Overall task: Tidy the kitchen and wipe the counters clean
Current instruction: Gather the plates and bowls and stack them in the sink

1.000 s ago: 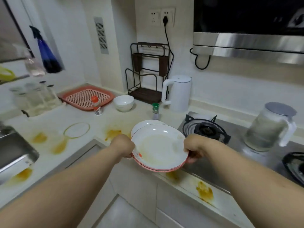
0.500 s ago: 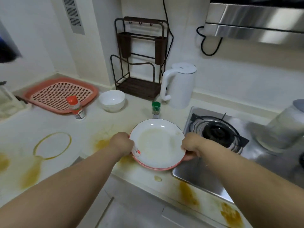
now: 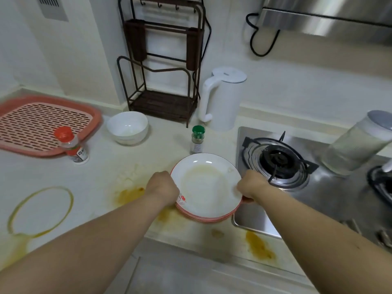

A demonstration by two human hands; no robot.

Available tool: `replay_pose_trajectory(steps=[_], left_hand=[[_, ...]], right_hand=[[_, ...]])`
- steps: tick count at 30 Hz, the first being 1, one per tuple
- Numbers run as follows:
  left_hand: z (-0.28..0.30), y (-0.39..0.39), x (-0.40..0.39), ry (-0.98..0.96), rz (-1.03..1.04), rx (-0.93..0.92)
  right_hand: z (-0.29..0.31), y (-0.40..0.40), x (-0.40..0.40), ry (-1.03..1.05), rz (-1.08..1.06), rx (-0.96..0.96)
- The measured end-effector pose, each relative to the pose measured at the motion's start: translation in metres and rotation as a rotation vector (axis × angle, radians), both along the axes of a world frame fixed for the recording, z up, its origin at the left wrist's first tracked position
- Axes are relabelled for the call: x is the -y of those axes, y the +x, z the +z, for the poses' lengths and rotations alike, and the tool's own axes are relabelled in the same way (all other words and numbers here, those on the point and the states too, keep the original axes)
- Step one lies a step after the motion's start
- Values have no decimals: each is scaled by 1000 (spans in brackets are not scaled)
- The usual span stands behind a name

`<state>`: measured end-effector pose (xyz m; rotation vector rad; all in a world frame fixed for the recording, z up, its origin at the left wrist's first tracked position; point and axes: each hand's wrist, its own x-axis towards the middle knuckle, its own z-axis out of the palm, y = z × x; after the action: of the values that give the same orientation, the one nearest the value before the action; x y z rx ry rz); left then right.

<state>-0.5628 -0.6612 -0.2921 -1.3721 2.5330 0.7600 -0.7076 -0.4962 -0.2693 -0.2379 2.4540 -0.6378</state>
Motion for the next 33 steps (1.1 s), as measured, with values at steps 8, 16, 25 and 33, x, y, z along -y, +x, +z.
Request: replay_pose_trajectory(steps=[8,16,25,33], left_hand=[[-10,-5,12,259,90,-93],[-16,-5,4,281,207,-176],[26,53,-19,355,473,-402],[64,188,-26,282,830,-532]], right_hand=[[-9,-5,-1,-60,-91,117],[-17,-8,-5,-143,-74,198],[26,4,9,-244,181,219],[55,97,81,-281,561,284]])
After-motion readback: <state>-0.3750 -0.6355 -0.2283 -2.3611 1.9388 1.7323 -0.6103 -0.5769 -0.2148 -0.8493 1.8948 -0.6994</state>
